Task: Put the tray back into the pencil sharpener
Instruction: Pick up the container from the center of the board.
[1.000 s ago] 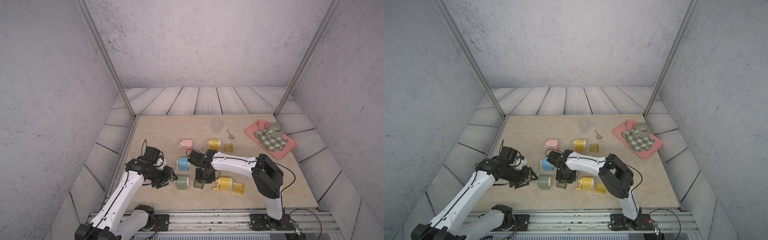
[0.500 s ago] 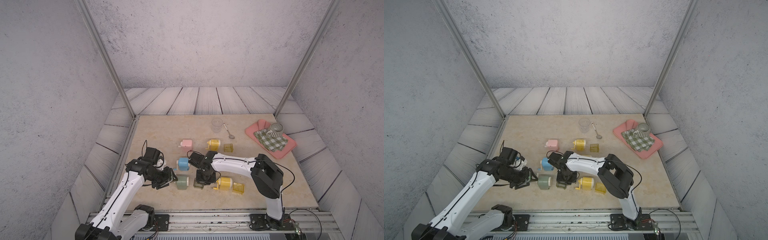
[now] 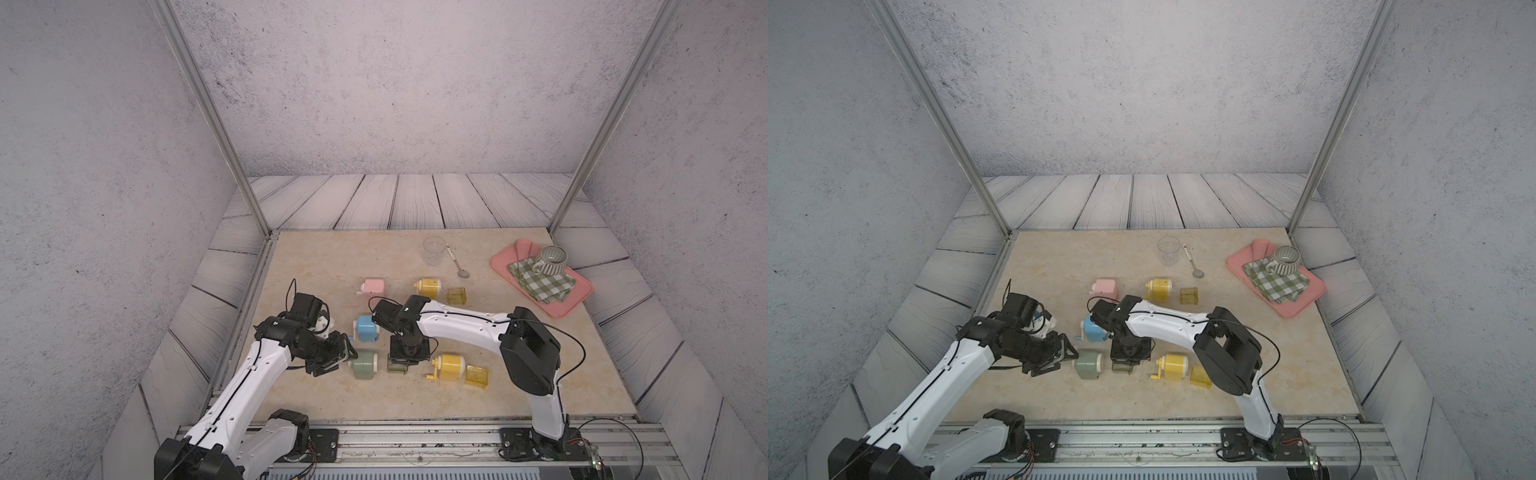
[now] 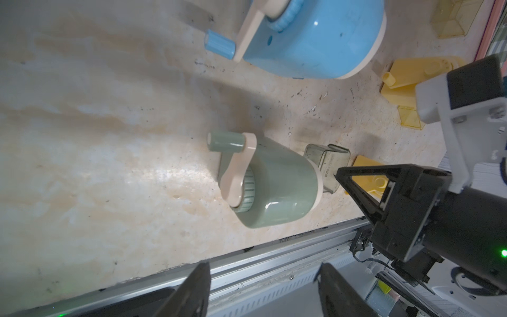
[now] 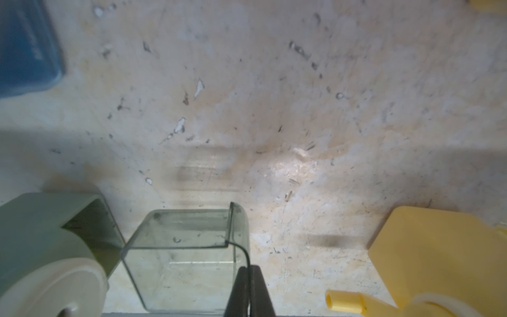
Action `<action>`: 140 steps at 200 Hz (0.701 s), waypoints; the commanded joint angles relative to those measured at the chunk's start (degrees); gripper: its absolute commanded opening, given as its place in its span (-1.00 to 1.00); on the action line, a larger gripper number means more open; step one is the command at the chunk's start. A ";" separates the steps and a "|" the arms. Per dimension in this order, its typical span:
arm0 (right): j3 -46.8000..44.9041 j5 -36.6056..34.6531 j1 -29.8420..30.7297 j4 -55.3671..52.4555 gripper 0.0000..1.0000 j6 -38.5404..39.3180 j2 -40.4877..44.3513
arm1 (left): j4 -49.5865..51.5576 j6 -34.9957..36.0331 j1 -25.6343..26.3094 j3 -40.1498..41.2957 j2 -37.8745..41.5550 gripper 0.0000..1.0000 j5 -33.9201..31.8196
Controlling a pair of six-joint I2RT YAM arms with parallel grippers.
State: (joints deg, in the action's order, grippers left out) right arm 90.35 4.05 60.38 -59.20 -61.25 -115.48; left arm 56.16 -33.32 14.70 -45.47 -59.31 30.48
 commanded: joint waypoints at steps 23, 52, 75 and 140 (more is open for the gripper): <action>2.75 -0.85 1.04 -3.75 -0.89 1.08 -3.18 | -3.19 -0.86 0.44 1.15 -2.26 0.34 0.90; 2.82 -0.37 1.00 -3.27 -0.89 0.87 -3.60 | -5.68 -1.83 0.42 2.38 -4.01 0.34 2.28; 3.07 0.12 1.02 -2.77 -0.89 0.62 -3.87 | -7.03 -2.18 0.55 2.80 -5.59 0.33 2.40; 4.37 1.46 1.23 -2.37 -0.89 0.17 -5.10 | -9.56 -2.40 1.33 3.81 -7.22 0.27 3.02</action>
State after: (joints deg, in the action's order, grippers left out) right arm 93.08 4.75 61.14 -60.62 -60.84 -118.80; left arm 47.35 -35.33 15.11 -42.52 -66.43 32.88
